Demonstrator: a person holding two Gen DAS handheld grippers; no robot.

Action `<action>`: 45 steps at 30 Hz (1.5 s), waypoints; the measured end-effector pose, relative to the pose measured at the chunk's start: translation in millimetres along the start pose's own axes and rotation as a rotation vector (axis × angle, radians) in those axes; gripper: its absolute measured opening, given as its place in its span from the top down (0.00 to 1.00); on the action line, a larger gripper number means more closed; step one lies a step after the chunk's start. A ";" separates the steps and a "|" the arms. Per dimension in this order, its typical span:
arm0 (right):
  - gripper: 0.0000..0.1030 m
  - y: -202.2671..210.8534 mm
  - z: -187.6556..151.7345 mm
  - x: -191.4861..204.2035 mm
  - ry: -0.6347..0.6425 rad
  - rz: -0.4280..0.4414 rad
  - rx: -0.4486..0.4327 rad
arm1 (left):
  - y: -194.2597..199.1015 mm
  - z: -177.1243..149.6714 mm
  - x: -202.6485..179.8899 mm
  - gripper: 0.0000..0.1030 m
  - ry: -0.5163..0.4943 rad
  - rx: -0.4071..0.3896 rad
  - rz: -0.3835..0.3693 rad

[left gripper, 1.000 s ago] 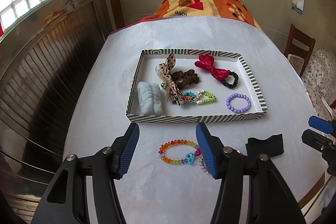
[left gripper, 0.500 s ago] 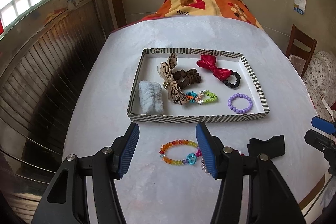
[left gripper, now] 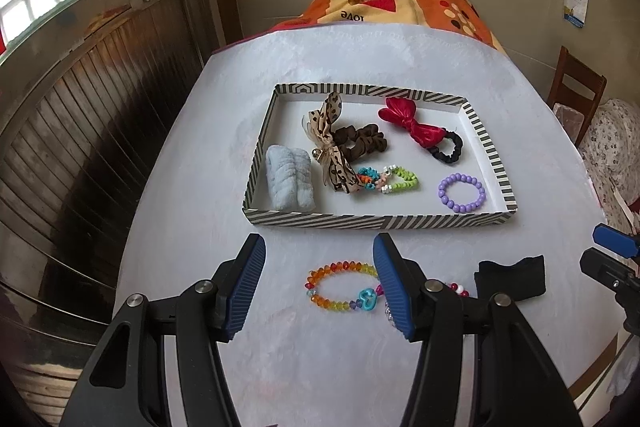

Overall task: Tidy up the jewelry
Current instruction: 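Move the left tool over the rainbow crystal bracelet while the right tool approaches the black pouch, then grasp the rainbow crystal bracelet with the left tool while the right tool grasps the black fabric pouch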

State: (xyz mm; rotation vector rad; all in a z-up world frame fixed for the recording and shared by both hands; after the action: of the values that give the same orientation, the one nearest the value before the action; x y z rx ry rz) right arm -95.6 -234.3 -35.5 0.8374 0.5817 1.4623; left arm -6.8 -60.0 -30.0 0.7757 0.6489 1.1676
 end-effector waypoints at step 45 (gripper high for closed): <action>0.26 -99.7 -58.5 -1.5 0.557 0.047 0.288 | -104.8 -64.8 26.7 0.54 0.236 0.375 -0.186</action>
State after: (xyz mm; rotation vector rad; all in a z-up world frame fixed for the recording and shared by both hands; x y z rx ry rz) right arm -80.1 -219.7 -149.1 0.6574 1.2188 1.6860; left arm 6.9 -42.6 -154.1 0.8754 1.1353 0.9850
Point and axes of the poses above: each gripper's, at about its wrist camera, not at the fingertips, and y roughly against the way its jaws point, x to its left, z to its top, the point moved 9 cm from there along -y, roughly the way its jaws point, and after that the axes turned 4 degrees about -z, right-handed, at the moved point
